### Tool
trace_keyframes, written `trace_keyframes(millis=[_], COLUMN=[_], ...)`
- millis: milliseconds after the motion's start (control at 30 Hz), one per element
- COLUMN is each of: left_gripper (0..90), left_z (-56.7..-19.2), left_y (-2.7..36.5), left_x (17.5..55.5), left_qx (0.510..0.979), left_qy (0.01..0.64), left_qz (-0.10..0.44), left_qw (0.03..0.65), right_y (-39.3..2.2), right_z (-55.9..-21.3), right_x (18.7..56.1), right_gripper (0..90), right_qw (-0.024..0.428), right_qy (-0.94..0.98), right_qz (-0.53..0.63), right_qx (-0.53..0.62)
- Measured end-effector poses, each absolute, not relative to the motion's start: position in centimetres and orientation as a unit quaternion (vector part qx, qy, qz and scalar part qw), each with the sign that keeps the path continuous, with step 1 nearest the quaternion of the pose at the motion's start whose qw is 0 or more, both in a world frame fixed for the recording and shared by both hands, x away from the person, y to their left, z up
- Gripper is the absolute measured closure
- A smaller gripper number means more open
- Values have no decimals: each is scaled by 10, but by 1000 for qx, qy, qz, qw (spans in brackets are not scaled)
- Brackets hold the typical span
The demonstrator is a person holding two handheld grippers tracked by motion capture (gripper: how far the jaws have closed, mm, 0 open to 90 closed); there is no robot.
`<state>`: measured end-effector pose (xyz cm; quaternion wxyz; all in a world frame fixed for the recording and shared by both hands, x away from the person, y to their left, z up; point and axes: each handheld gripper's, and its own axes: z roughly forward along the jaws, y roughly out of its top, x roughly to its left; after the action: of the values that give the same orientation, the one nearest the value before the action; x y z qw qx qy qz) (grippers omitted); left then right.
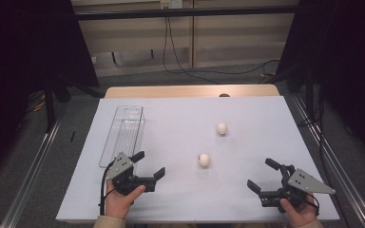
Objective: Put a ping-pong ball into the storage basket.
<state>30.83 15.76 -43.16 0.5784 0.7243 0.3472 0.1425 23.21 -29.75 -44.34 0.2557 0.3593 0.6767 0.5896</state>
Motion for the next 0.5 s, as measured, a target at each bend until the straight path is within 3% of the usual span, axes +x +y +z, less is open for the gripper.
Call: trace_keyframes(millis=[500], left_gripper=[20], left_z=[-433], left_y=[152], left_x=[309], left_qx=[738], left_qy=[338], left_qz=[144], left_qw=[565], right_y=[-297], right_z=[-443], right_x=[232], right_gripper=[14], right_qw=[254], right_qy=[678], right_qz=[590], right_qx=[357])
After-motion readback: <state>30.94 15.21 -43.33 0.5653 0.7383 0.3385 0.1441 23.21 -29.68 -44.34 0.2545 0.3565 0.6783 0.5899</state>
